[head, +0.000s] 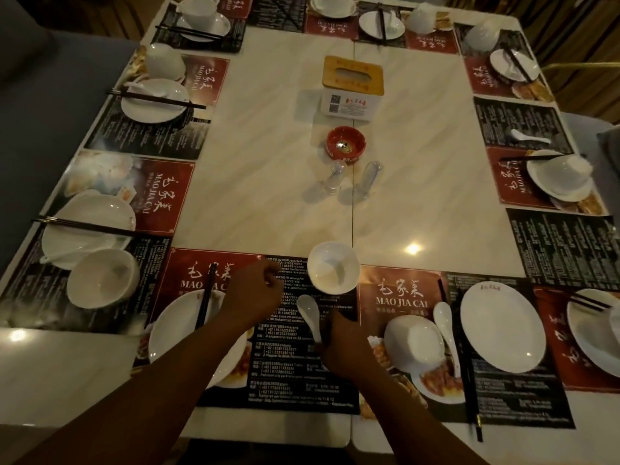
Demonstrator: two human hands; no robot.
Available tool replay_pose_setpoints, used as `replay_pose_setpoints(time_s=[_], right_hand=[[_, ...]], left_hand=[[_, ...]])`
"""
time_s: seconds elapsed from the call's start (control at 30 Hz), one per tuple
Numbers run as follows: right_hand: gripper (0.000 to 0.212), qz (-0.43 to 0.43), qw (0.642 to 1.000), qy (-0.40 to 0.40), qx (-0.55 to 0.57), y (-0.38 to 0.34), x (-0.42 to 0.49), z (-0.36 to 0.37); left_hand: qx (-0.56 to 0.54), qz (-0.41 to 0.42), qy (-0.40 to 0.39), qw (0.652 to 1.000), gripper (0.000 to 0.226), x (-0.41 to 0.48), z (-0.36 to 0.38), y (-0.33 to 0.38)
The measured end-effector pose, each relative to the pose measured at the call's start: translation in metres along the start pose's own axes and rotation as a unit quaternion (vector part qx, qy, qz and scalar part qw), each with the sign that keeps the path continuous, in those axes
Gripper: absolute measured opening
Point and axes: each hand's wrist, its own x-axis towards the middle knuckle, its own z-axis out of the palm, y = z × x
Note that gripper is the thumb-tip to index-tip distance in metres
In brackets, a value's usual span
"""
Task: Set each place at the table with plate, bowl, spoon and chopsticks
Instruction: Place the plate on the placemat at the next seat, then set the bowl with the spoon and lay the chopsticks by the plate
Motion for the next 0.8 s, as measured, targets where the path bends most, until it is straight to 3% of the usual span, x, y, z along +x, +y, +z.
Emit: replay_pose_setpoints(time_s=[0.17, 0.3, 0.47, 0.8], right_hand=[[0.027, -0.006, 0.988, -0.004, 0.157, -0.008, -0.012, -0.032], [0.023, 0.026, 0.966, 0.088, 0.24, -0.009, -0.005, -0.072], [0.028, 0.095, 0.957, 0.11, 0.25, -0.008, 0.018, -0.084], [0.038, 0.105, 0.963, 0.126, 0.212, -0.009, 0.029, -0.073]], left_hand=[[-0.029, -0.047, 0.002, 0.998, 0.022, 0.005, -0.006, -0.003], [-0.027, -0.045, 0.026, 0.998, 0.022, 0.009, -0.004, 0.003], [-0.031, -0.048, 0.02, 0.998, 0.022, 0.007, 0.002, 0.013], [-0.035, -0.036, -0.02, 0.999, 0.019, 0.013, 0.008, 0.025]])
